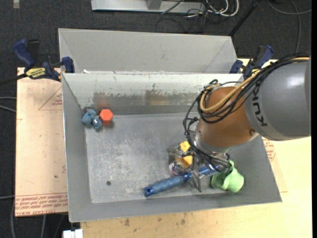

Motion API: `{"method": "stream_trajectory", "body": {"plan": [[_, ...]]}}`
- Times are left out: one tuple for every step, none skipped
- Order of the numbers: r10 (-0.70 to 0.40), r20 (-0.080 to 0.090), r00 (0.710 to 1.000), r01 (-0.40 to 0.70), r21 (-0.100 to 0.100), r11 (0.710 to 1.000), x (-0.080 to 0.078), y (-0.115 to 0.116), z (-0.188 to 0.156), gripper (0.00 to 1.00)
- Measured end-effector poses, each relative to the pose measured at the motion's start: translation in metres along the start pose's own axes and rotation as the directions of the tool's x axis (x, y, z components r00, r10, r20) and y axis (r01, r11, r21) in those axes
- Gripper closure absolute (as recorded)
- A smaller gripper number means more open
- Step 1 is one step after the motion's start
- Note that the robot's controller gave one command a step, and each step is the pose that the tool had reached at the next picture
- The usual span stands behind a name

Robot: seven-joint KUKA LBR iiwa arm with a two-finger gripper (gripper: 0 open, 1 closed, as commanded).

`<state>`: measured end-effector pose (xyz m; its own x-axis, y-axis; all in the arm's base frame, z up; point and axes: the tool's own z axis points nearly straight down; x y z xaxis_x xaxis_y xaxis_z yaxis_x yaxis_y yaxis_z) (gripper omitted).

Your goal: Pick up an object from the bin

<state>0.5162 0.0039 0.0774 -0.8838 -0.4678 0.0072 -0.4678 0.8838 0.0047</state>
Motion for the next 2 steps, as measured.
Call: {"method": "stream_trajectory", "body": {"plan": [[0.0, 0.011, 1.0, 0.0, 0.004, 1.0, -0.002, -0.0006, -0.0032, 1.0], [0.0, 0.021, 1.0, 0.0, 0.008, 1.0, -0.0045, -0.0017, -0.0046, 0.0]]}}
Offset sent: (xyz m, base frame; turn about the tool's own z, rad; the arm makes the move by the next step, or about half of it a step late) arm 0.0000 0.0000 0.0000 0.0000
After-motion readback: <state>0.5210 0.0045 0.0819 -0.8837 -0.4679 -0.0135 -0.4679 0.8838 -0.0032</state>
